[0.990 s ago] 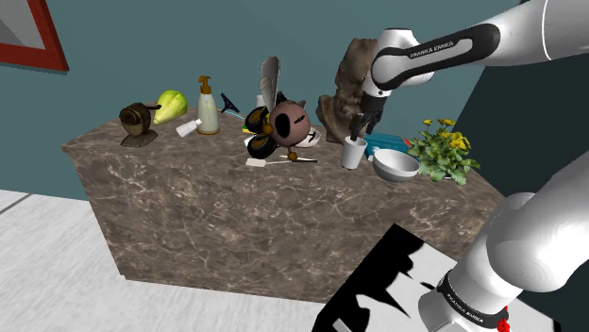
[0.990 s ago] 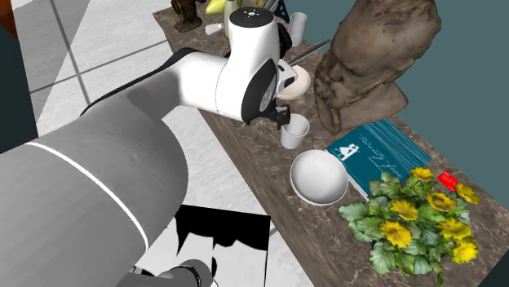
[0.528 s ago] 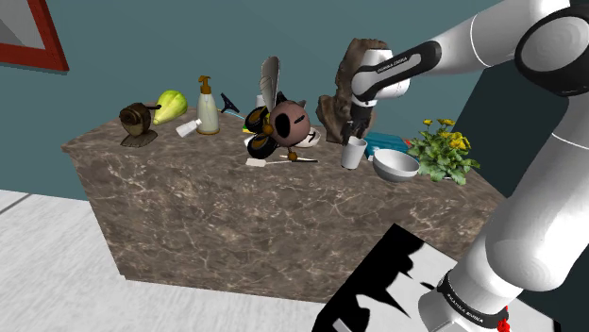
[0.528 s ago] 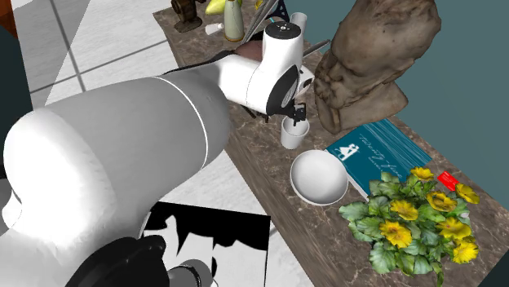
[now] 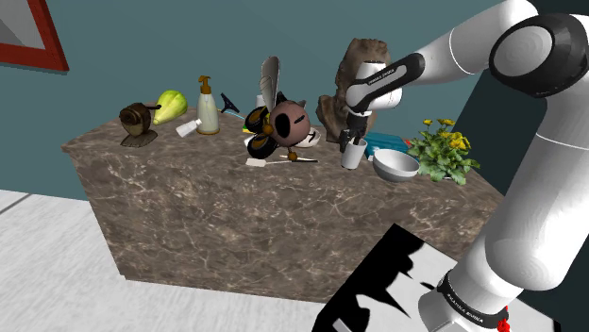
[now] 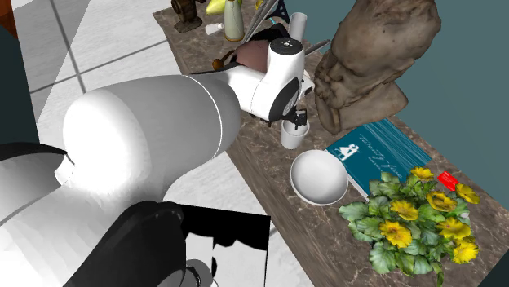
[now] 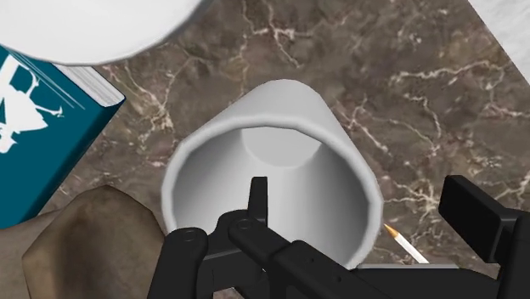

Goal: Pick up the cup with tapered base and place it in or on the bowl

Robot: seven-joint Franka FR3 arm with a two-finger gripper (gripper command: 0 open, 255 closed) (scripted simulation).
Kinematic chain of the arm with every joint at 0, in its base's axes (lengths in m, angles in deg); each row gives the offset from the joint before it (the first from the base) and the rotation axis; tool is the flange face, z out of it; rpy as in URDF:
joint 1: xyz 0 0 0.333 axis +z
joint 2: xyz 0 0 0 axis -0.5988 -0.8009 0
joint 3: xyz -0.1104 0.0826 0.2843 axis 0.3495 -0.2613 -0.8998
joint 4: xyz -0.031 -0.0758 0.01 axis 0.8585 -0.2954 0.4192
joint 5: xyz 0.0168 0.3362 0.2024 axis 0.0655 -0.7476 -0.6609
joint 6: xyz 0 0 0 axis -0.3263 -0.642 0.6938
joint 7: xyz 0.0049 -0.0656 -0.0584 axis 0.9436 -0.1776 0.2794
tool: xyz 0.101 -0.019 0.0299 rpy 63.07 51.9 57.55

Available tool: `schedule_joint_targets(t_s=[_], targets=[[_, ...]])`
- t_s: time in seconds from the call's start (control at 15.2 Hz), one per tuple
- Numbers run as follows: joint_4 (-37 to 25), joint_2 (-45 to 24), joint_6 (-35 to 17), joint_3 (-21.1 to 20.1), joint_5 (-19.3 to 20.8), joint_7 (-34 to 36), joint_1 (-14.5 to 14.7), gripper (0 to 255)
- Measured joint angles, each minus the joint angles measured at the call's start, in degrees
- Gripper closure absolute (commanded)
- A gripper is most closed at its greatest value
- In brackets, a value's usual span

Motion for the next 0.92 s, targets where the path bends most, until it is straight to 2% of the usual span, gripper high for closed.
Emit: schedule_joint_targets(t_s=[0.4, 0.46, 0.92], targets=[[0.22, -0.45, -0.67, -0.05, -0.20, -0.07, -0.03, 0], [0.22, -0.45, -0.67, -0.05, -0.20, -0.07, -0.03, 255], [0.22, -0.45, -0.66, -0.06, -0.21, -0.07, -0.02, 255]])
